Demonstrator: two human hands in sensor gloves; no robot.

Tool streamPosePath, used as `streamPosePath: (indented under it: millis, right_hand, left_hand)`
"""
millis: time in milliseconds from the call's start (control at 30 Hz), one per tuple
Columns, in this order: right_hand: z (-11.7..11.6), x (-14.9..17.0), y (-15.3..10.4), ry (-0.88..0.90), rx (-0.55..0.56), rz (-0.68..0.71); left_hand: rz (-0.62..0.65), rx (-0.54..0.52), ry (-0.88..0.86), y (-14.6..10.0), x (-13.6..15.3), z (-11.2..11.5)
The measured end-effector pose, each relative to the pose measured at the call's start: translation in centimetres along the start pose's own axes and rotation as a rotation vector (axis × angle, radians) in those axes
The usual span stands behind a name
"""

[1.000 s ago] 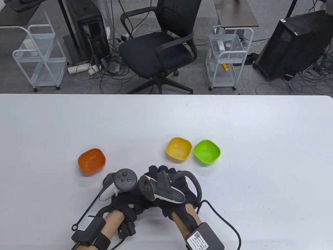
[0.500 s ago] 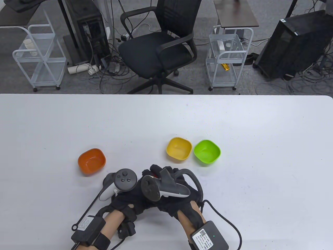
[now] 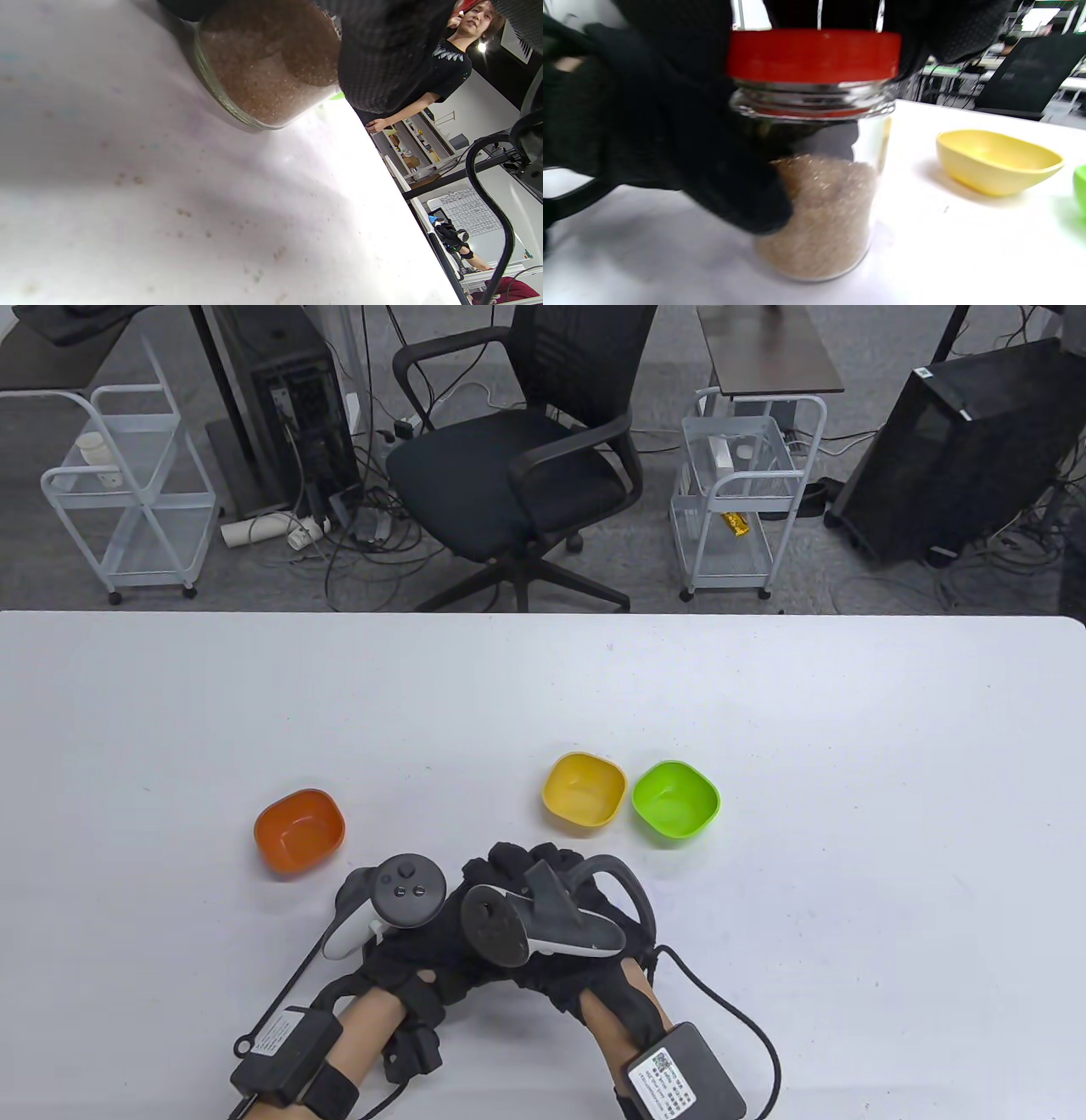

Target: Scoop brown sugar granules from jar into dishes

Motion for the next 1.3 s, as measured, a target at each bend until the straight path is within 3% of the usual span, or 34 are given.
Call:
streamPosePath:
  millis: [167,233,400,633,767,967,1067,1300]
  right_hand:
    - [-0.2,-0.1,-0.1,-0.04,-0.03,-0.043]
    - [-0.1,0.5,-0.2,-0.07,0.013,-0.14]
    - [0.6,0.7,-0.2,-0.131,0.082,-0.227]
    - [-0.2,0.0,0.0,-0.022,0.007,-0.064]
    - [-0.7,0.4,0.0,0.068,-0.059,-0.039]
    - [0.0,1.1,-0.3,-0.059,0.078,-0.181]
    - [0.2,1.2,-0.3,-0.11,0.081,-0.236]
    - [-0.4,0.6,0.0,0.008,0.016,-0.081]
  left_hand:
    - [0.0,0.001,0.001,0.0,0.0,0.0]
    - [0.0,0.001,0.0,0.0,0.0,0.0]
    - [0.0,0.002,-0.001,0.0,0.0,0.0]
    - [0.001,0.005,0.004,0.0,0.0,-0.1]
    - [0.001,0.006,0.004,0.1,0.0,-0.1]
    - [0.002,0.008,0.006,0.1,0.0,-0.1]
    - [0.002,0.009,0.004,0.1,0.0,-0.1]
    - [0.002,0.009,0.006,0.1,0.0,-0.1]
Point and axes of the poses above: the tracker on the back of each hand, its own x axis roughly to the little-finger side, its own y axis roughly from the wrist to the fingertips, z = x × y, the point moved 5 cm from there along y, roughly from the wrist to the fingertips, and after that the axes turned 5 degrees about -y, right-handed, at the moved point
